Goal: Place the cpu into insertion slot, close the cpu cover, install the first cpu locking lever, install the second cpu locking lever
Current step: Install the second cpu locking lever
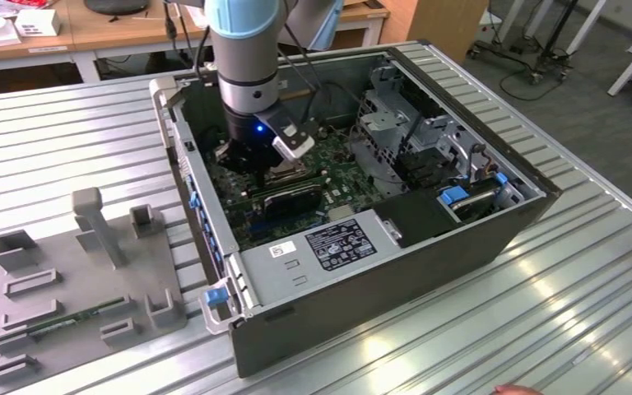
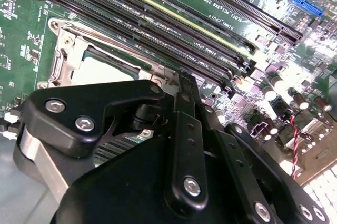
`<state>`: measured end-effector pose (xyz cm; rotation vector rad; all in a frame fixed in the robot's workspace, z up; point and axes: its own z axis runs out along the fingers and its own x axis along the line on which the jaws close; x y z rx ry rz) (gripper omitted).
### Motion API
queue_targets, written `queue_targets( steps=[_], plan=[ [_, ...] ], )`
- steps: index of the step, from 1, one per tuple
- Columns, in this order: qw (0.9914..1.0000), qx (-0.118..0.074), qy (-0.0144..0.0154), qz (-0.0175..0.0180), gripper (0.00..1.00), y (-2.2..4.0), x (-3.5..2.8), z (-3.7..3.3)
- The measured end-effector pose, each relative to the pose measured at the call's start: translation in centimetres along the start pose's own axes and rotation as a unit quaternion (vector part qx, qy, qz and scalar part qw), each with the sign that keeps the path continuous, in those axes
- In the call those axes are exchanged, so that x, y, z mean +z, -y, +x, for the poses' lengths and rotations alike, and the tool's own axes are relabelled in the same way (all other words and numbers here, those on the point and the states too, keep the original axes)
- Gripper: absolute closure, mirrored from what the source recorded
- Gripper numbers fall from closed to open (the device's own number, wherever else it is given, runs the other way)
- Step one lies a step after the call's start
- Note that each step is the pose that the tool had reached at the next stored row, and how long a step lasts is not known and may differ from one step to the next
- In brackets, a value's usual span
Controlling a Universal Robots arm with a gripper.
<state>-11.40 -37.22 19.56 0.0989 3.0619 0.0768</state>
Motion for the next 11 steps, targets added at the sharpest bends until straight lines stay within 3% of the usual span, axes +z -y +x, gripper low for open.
queue_targets(
  steps=[11],
  plan=[
    [1.0, 0.0, 0.0001, 0.0, 0.89, -0.1, -1.88, -0.14]
  ],
)
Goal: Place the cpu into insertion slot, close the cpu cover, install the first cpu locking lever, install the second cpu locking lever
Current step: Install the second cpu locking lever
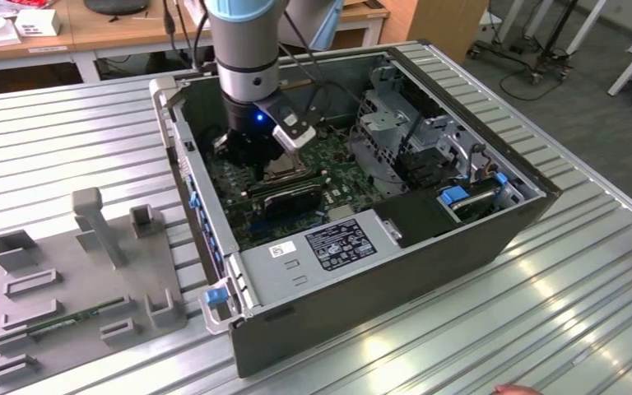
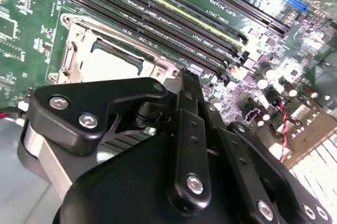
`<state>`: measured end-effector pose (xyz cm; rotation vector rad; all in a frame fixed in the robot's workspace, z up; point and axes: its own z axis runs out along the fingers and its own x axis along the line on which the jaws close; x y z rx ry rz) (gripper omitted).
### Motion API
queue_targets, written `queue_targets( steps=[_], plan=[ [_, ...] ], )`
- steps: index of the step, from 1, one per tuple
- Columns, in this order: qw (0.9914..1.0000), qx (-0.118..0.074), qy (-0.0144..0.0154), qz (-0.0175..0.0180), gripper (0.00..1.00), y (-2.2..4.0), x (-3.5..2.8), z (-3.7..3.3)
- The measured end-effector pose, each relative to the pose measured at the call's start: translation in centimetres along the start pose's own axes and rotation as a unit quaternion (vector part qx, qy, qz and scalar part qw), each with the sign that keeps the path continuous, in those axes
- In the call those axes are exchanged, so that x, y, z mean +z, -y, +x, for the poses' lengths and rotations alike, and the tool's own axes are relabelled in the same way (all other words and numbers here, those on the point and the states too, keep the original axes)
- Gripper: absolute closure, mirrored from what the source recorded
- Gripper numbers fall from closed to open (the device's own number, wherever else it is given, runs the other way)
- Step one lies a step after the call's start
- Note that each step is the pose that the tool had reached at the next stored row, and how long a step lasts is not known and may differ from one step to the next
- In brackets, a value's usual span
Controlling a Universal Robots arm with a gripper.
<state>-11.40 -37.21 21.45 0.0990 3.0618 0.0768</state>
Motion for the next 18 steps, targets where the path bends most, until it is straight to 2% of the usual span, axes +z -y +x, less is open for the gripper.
queue_targets(
  steps=[4, 11, 14, 18],
  plan=[
    [1.0, 0.0, 0.0001, -0.0001, 0.89, -0.04, -0.67, -0.05],
    [1.0, 0.0, 0.0002, 0.0, 0.89, -0.05, -0.7, -0.14],
    [1.0, 0.0, 0.0003, -0.0001, 0.89, -0.08, -0.64, -0.73],
    [1.0, 0.0, 0.0003, -0.0001, 0.89, -0.16, -0.54, -1.96]
  ],
)
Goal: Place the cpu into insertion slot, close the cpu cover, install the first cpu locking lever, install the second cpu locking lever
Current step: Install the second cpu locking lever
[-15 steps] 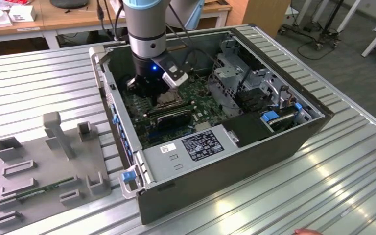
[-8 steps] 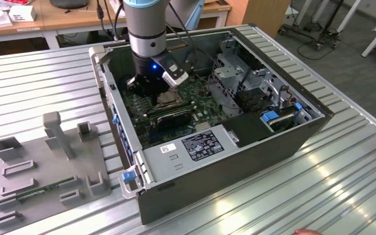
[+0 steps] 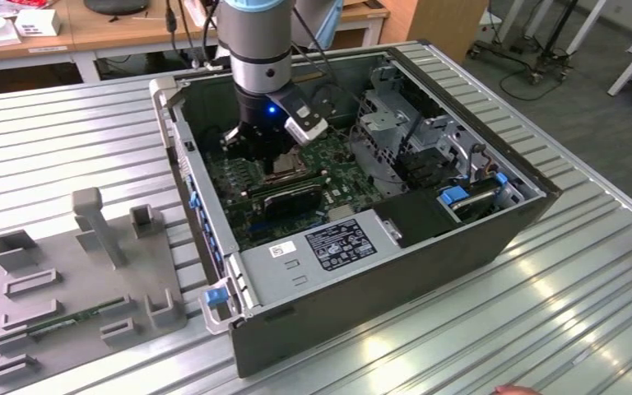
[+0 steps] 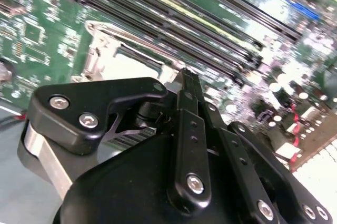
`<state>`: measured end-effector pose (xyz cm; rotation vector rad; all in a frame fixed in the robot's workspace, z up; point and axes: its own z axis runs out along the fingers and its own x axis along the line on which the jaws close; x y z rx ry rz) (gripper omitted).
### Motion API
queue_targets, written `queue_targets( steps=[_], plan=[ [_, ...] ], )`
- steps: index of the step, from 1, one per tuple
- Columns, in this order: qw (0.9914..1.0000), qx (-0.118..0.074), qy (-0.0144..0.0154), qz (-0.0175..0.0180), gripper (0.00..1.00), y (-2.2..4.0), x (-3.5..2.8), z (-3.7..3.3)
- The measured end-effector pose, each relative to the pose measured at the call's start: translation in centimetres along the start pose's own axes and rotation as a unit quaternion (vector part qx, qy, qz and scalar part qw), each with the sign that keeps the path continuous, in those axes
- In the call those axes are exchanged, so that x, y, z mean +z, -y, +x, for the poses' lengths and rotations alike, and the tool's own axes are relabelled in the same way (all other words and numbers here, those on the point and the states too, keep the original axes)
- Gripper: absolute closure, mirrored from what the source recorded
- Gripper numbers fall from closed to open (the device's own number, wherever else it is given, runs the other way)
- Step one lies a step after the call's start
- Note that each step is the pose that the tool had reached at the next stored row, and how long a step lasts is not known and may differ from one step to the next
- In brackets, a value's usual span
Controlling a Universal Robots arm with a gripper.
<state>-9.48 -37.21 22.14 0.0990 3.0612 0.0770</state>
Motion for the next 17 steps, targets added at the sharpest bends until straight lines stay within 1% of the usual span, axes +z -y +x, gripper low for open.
queue_targets(
  steps=[5, 8, 11, 17],
  plan=[
    [1.0, 0.0, 0.0, 0.0, 0.89, -0.11, 0.14, -1.75],
    [1.0, 0.0, 0.0, 0.0, 0.89, -0.16, 0.21, -2.62],
    [1.0, 0.0, 0.0, 0.0001, 0.89, -0.3, 0.22, -2.71],
    [1.0, 0.0, 0.0, 0.0, 0.89, -1.0, 0.27, -2.78]
  ],
)
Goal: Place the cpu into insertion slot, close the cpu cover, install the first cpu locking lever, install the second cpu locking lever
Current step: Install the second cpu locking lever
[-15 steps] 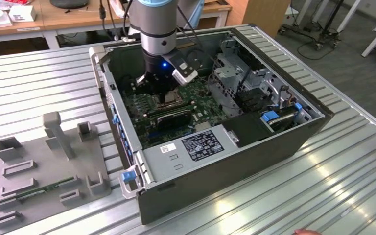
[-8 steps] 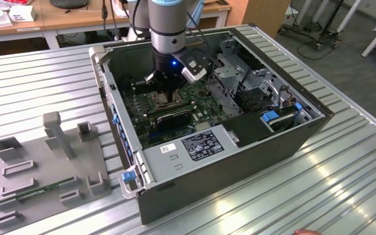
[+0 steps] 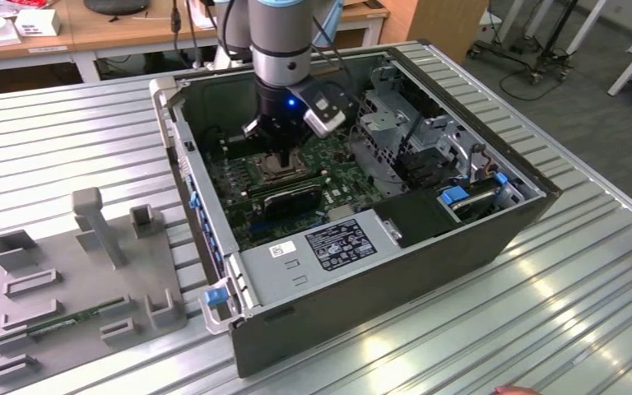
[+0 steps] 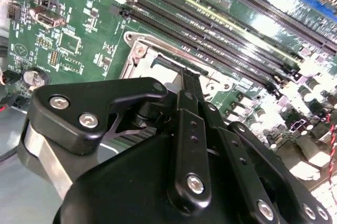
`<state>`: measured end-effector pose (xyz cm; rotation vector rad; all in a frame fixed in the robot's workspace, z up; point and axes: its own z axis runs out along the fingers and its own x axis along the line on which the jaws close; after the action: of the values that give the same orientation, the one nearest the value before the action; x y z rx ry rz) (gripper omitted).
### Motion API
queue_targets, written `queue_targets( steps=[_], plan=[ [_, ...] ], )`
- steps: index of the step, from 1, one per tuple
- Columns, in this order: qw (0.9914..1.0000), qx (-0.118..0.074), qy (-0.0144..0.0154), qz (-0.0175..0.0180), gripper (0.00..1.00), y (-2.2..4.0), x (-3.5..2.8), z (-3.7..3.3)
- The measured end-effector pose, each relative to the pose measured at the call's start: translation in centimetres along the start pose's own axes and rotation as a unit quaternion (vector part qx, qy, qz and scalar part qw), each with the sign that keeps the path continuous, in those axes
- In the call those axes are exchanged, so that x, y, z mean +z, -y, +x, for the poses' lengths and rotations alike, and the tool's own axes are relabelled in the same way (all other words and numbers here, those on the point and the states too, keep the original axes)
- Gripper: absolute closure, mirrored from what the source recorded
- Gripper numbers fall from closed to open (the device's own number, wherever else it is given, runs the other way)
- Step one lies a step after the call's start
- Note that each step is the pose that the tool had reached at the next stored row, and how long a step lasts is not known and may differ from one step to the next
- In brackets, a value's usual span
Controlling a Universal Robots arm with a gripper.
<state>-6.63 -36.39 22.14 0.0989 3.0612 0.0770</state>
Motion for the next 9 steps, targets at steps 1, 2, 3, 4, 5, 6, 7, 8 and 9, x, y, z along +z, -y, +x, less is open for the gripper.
queue_targets(
  steps=[1, 2, 3, 4, 5, 6, 7, 8, 9],
  plan=[
    [1.0, 0.0, 0.0, 0.0, 0.89, -0.12, 0.01, -0.01],
    [1.0, 0.0, 0.0, 0.0001, 0.89, -0.19, 0.01, -0.02],
    [1.0, 0.0, 0.0, -0.0001, 0.89, -0.22, 0.01, -0.03],
    [1.0, 0.0, 0.0, -0.0001, 0.89, -0.27, 0.01, -0.03],
    [1.0, 0.0, 0.0, -0.0002, 0.89, -0.34, 0.02, -0.04],
    [1.0, 0.0, 0.0, -0.0002, 0.89, -0.42, 0.02, -0.04],
    [1.0, 0.0, 0.0, -0.0002, 0.89, -0.52, 0.03, -0.05],
    [1.0, 0.0, 0.0, -0.0003, 0.89, -0.63, 0.04, -0.05],
    [1.0, 0.0, 0.0, -0.0003, 0.89, -0.75, 0.04, -0.06]
  ],
)
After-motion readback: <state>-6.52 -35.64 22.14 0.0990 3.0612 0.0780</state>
